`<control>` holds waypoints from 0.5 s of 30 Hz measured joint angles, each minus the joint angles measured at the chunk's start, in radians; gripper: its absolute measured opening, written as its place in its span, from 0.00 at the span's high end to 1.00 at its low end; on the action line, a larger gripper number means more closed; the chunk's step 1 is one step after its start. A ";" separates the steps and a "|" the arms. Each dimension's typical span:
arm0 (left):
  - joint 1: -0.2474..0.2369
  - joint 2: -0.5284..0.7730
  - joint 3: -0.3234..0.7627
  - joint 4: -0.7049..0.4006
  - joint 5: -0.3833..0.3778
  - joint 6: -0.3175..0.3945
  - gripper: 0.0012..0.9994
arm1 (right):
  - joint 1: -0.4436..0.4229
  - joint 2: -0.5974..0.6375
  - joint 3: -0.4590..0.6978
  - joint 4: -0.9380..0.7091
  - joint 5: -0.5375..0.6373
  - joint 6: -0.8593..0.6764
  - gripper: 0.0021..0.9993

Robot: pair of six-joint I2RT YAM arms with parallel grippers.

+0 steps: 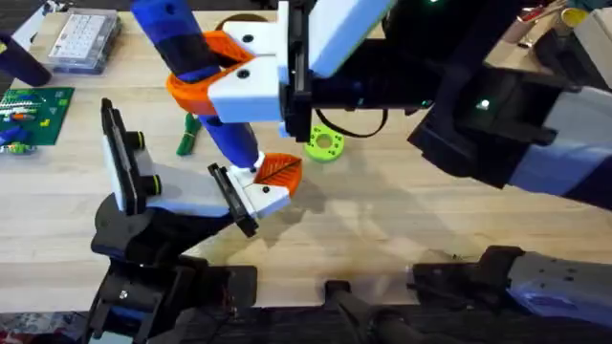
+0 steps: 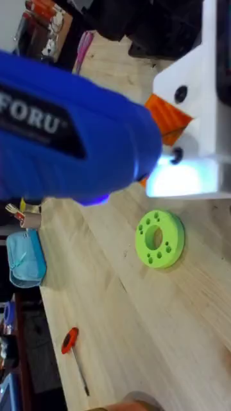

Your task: Pick up the gripper from the table and insert it into the empty holder that is missing its gripper. Then pick up a screw, insert it into the mounting hole, and use the screwdriver to tighten it. Finally, clean up the table by picking up the vegetable and placing it into the bucket.

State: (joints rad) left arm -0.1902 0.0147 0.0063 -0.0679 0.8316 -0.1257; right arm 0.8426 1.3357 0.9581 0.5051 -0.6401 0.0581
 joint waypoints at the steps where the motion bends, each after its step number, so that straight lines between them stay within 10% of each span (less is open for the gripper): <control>1: 0.000 0.000 0.000 0.000 -0.002 -0.003 0.99 | 0.002 0.000 -0.003 0.008 0.003 0.002 0.98; 15: 0.000 0.000 0.000 0.000 0.003 0.001 0.99 | 0.008 0.003 0.302 -0.253 0.070 -0.126 0.98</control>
State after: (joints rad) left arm -0.1902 0.0147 0.0063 -0.0677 0.8345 -0.1242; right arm 0.8505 1.3392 1.2605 0.2519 -0.5697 -0.0684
